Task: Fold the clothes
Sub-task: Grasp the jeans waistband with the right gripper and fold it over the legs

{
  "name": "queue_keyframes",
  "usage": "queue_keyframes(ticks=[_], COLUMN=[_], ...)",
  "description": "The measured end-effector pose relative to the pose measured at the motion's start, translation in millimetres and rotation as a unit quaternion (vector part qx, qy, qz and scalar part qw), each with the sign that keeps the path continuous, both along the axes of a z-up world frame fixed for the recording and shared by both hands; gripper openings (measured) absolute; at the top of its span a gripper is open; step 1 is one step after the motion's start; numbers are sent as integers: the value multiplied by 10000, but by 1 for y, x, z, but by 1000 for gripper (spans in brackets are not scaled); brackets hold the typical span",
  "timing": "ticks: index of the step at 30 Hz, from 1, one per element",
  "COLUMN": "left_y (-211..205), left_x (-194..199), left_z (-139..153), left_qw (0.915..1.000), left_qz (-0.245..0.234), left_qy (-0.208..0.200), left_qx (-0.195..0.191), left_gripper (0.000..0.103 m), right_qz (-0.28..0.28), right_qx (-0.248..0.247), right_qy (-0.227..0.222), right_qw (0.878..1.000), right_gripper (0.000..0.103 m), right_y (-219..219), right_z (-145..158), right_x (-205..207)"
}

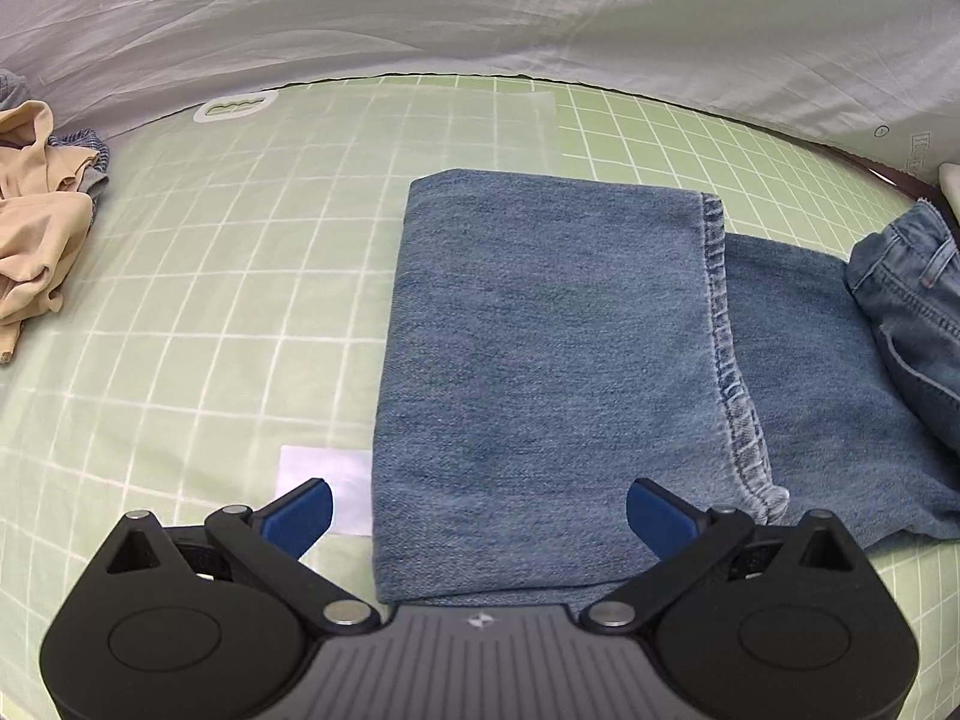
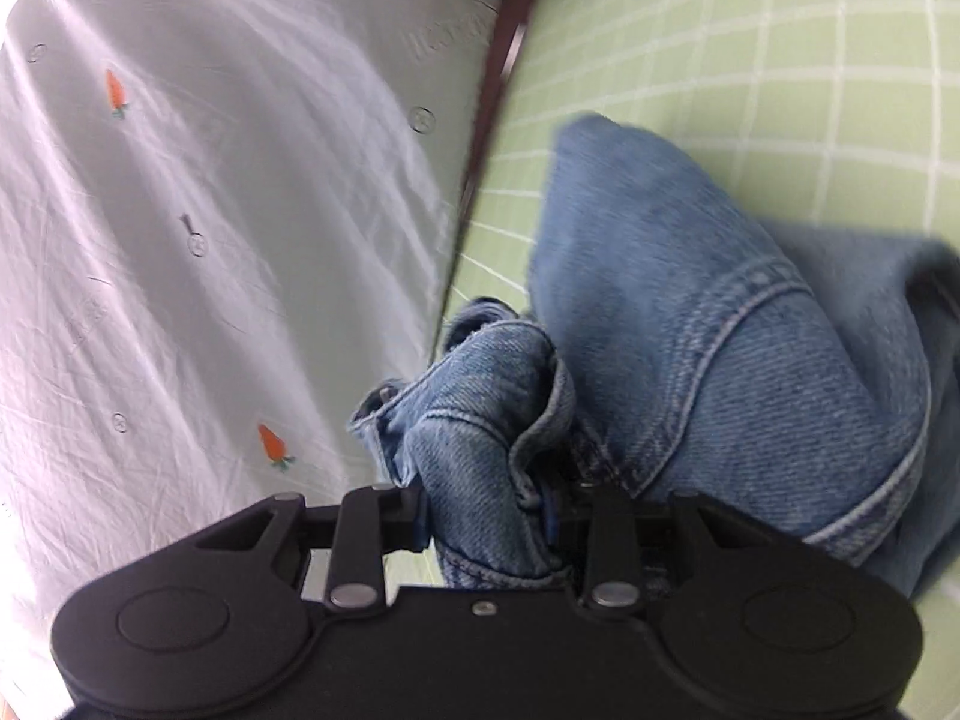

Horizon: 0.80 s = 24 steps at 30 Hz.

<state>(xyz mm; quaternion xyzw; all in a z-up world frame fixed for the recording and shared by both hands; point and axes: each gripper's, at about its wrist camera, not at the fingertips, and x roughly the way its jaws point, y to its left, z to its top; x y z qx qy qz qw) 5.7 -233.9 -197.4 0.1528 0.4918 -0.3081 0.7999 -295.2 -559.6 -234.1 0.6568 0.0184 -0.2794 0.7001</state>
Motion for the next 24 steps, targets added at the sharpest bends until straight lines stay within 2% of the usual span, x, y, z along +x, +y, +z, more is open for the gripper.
queue_keyframes(ticks=[4,7,9,12,19,20,21,22,24], left_y=[7,8,7,5,1,1,1,2,2], left_x=[13,24,31,30,18,16,15,14,12], left_z=[3,2,2,1,-7,-8,-8,-8,-9], left_qw=[9999,9999,9999,9996,9989,9989,9989,9989,9990], left_qz=[-137,-130,-122,-198,-309,-297,-278,-256,-201], left_qy=[-78,-19,30,80,268,281,293,306,326], left_qx=[-25,-77,-116,-185,-221,-227,-235,-244,-251], left_gripper=[103,103,103,103,103,103,103,103,103], right_qz=[-7,57,156,243,638,723,803,875,978], right_qx=[-247,-437,-508,-573,-940,-998,-1049,-1095,-1165], right_qy=[255,572,729,947,1489,1508,1442,1379,1263], right_qw=[9994,9974,9959,9936,9823,9808,9807,9805,9802], right_gripper=[34,41,42,43,51,59,75,83,85], right_y=[16,21,26,34,41,43,45,47,49], right_z=[12,19,17,17,43,46,48,51,57], right_x=[14,22,26,27,27,27,27,27,31])
